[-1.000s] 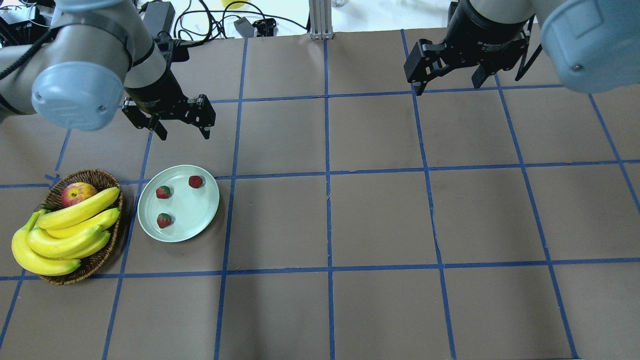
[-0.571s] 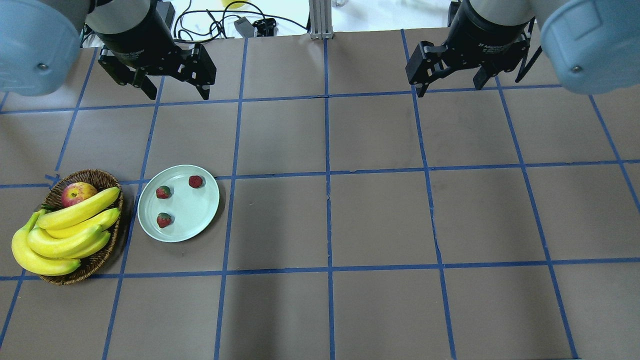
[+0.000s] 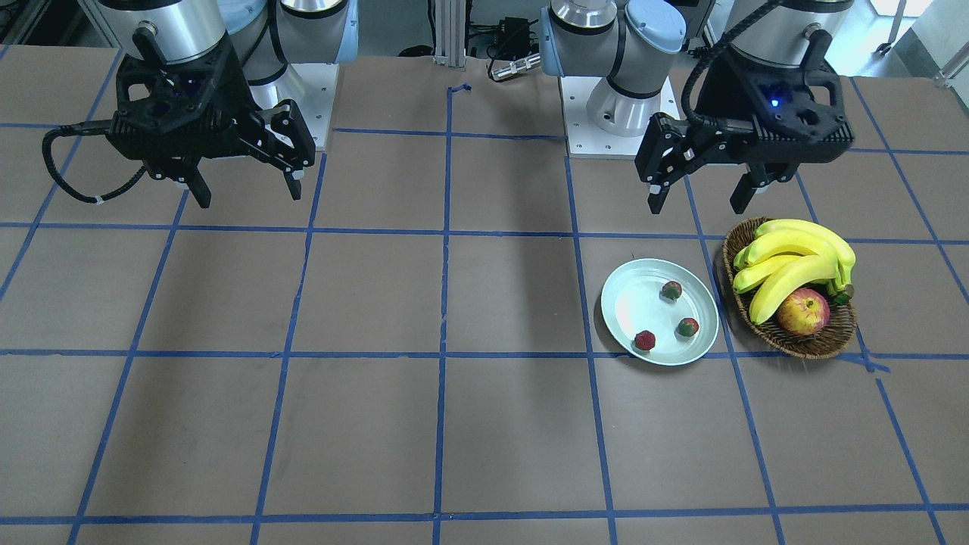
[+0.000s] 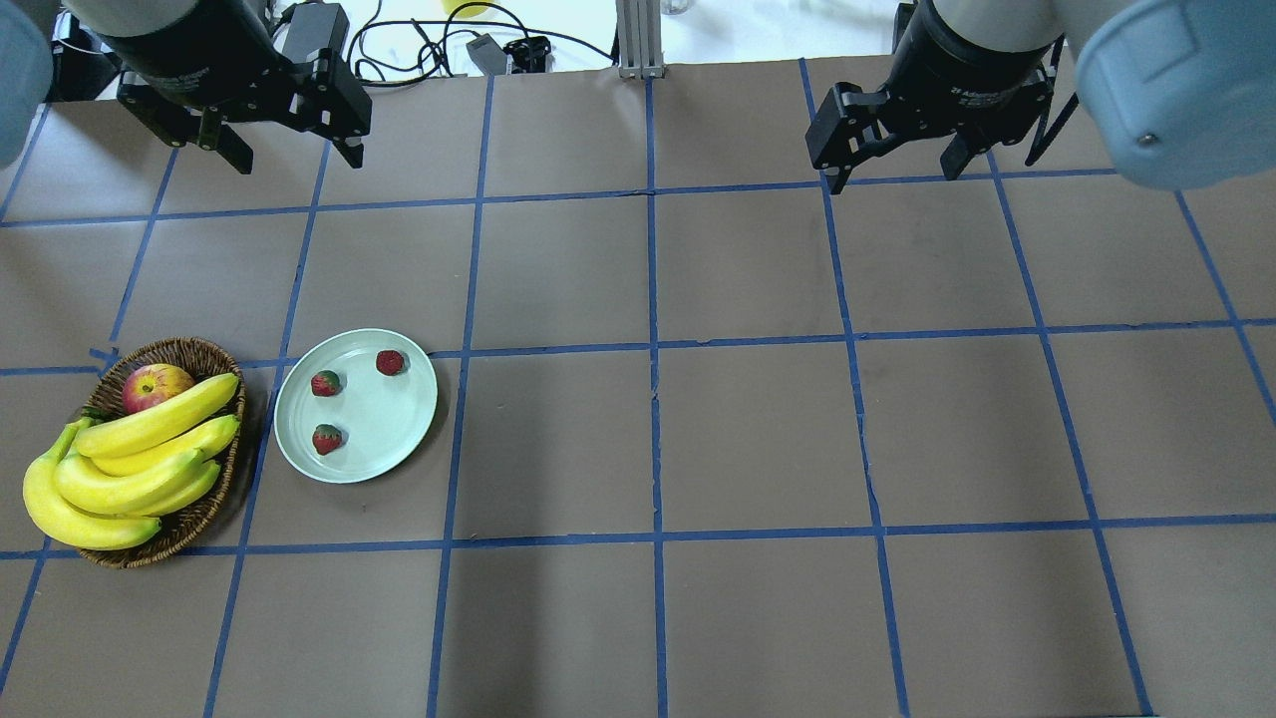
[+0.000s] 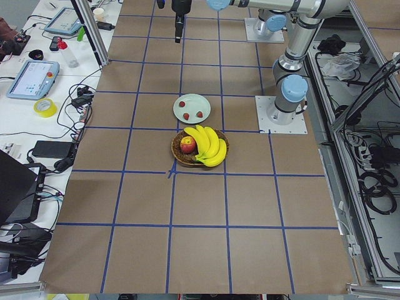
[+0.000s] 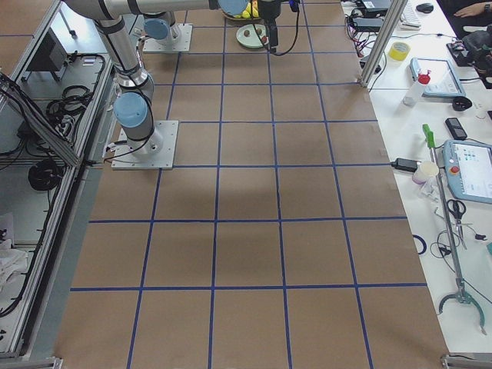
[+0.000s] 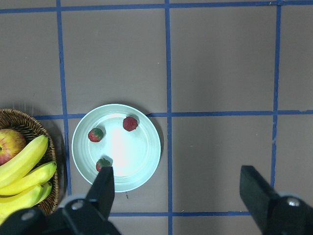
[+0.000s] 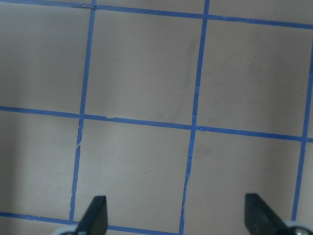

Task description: Collect all strawberries into plate

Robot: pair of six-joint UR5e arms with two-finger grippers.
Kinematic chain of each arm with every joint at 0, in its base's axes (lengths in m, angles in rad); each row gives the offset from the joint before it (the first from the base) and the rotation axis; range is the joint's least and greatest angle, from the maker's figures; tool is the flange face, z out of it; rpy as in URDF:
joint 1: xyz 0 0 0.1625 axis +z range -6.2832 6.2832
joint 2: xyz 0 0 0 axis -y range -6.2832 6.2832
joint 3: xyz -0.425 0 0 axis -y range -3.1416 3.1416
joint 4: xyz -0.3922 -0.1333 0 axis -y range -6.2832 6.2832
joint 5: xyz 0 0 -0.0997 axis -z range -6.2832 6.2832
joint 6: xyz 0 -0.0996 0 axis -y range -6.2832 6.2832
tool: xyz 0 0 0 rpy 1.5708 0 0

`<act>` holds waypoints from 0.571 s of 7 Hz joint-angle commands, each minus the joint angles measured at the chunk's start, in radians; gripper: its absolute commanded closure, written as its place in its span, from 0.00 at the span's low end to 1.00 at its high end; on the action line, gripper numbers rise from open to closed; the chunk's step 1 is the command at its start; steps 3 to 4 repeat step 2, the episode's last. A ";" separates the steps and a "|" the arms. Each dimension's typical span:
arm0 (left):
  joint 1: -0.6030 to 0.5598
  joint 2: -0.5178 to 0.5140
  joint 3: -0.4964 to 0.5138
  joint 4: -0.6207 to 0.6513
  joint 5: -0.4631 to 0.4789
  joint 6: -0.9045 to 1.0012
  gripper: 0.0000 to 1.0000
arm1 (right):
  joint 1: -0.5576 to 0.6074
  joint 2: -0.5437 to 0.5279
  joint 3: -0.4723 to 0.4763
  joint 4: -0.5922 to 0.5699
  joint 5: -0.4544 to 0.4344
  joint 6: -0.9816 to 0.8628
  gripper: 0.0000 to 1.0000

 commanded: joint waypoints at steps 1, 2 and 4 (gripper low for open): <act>0.010 0.006 -0.005 -0.002 -0.001 0.002 0.08 | 0.000 0.000 0.000 -0.001 0.000 0.000 0.00; 0.008 0.007 -0.013 -0.002 -0.001 0.002 0.08 | 0.000 0.000 0.000 -0.001 0.000 0.000 0.00; 0.008 0.007 -0.013 -0.002 -0.001 0.002 0.08 | 0.000 0.000 0.000 -0.001 0.000 0.000 0.00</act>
